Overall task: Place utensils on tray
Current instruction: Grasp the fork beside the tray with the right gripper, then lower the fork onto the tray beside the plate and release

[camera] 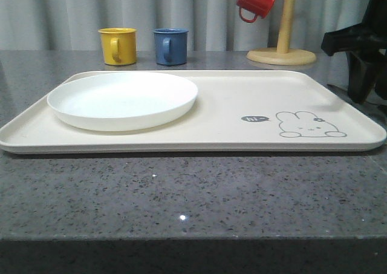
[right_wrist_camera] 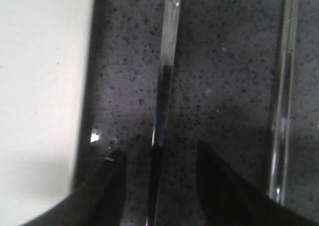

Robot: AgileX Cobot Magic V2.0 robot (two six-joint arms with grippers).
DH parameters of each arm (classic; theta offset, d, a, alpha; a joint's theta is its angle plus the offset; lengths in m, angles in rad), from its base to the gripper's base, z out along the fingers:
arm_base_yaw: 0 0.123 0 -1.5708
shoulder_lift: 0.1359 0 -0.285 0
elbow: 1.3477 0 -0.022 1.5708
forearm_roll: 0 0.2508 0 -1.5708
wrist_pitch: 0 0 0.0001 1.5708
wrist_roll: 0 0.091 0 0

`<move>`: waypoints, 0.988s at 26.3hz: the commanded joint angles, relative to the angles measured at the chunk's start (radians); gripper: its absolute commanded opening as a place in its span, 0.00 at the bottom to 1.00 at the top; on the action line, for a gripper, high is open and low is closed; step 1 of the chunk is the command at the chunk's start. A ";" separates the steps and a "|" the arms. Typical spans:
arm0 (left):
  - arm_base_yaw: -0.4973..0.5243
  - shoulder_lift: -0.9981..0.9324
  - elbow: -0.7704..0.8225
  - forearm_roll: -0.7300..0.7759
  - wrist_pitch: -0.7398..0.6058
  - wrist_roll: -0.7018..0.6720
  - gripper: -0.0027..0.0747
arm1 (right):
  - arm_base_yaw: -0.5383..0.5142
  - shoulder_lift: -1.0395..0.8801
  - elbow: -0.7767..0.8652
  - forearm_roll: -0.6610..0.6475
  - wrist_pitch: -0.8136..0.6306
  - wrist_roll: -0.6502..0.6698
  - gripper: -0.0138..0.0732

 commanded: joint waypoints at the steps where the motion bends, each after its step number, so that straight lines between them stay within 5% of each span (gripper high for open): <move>1: 0.004 0.008 -0.025 -0.015 -0.077 -0.012 0.01 | 0.001 -0.019 -0.033 -0.003 -0.028 -0.008 0.56; 10: 0.004 0.008 -0.025 -0.015 -0.077 -0.012 0.01 | 0.001 -0.018 -0.035 -0.002 0.000 -0.008 0.12; 20: 0.004 0.008 -0.025 -0.015 -0.077 -0.012 0.01 | 0.013 -0.095 -0.164 -0.063 0.176 0.128 0.10; 26: 0.004 0.008 -0.025 -0.015 -0.077 -0.012 0.01 | 0.148 -0.095 -0.274 -0.061 0.275 0.223 0.10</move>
